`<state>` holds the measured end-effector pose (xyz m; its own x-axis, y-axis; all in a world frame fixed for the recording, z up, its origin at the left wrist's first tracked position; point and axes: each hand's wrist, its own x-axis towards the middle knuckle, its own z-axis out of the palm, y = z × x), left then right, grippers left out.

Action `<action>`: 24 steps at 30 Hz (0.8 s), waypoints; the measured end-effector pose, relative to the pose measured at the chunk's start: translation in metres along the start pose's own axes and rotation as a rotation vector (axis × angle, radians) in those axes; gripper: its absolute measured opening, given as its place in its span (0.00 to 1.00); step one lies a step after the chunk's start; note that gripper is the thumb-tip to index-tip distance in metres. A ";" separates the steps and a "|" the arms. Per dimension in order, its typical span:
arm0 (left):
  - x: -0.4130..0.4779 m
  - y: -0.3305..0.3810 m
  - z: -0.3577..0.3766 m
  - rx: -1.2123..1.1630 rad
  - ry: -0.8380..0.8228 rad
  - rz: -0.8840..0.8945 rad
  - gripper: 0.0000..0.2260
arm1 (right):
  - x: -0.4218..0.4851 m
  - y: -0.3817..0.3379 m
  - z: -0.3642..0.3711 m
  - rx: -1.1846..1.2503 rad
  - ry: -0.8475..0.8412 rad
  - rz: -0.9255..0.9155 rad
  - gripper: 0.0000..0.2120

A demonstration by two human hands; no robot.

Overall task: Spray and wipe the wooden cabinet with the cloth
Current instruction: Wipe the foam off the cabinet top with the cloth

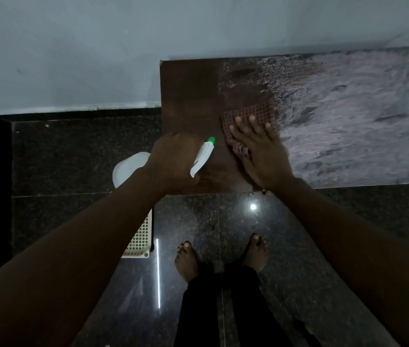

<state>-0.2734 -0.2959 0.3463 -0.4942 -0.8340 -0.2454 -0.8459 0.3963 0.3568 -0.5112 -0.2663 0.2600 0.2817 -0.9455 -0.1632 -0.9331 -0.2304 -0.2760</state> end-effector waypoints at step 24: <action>0.043 -0.008 -0.011 -0.015 -0.035 -0.052 0.26 | 0.030 0.007 -0.002 -0.002 0.046 -0.019 0.26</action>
<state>-0.2857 -0.3395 0.3429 -0.4566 -0.8391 -0.2957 -0.8677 0.3466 0.3562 -0.5101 -0.2972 0.2549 0.2886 -0.9506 -0.1146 -0.9283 -0.2485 -0.2768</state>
